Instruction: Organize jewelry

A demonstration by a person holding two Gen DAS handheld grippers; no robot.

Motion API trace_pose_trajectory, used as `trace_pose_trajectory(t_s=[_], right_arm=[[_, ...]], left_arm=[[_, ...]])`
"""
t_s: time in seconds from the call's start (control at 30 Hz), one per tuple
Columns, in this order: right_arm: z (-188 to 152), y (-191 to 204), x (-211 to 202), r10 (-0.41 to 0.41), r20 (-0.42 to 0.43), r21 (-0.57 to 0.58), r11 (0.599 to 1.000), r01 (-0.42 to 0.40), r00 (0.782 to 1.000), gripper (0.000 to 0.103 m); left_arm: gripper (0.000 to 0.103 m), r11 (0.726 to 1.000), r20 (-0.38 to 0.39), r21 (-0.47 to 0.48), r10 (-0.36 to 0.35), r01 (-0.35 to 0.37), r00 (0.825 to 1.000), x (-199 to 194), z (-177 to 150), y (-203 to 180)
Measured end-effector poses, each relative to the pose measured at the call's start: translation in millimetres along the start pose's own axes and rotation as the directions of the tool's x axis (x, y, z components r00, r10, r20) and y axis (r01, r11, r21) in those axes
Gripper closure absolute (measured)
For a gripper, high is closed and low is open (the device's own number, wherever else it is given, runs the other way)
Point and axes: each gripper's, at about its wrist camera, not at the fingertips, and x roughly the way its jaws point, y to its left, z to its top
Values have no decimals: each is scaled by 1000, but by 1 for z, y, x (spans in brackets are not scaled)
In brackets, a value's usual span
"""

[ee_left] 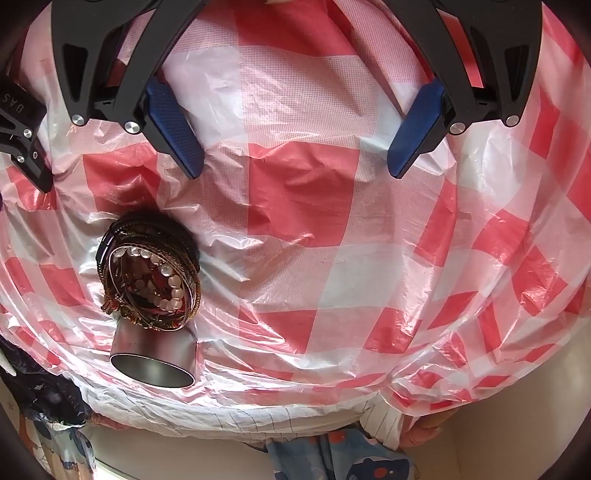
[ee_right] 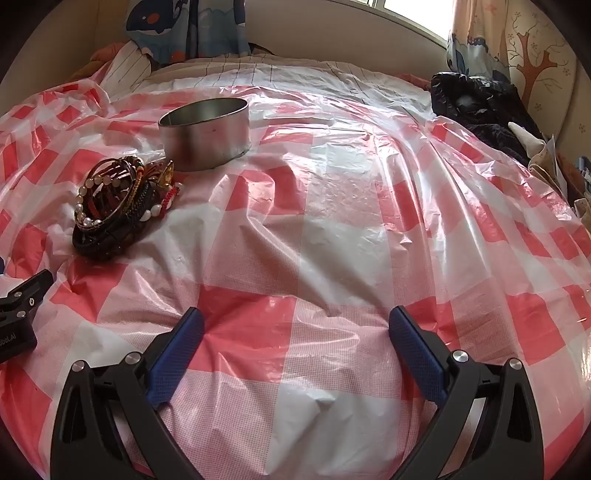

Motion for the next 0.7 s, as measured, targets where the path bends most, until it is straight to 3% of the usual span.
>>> trace_pose_trajectory(t_s=[0.7], right_arm=[[1,2,0,-2,-7,-1,1000,2,1000,7]], left_arm=[[7,1000,2,6,8,-8,1000,0,0,0]])
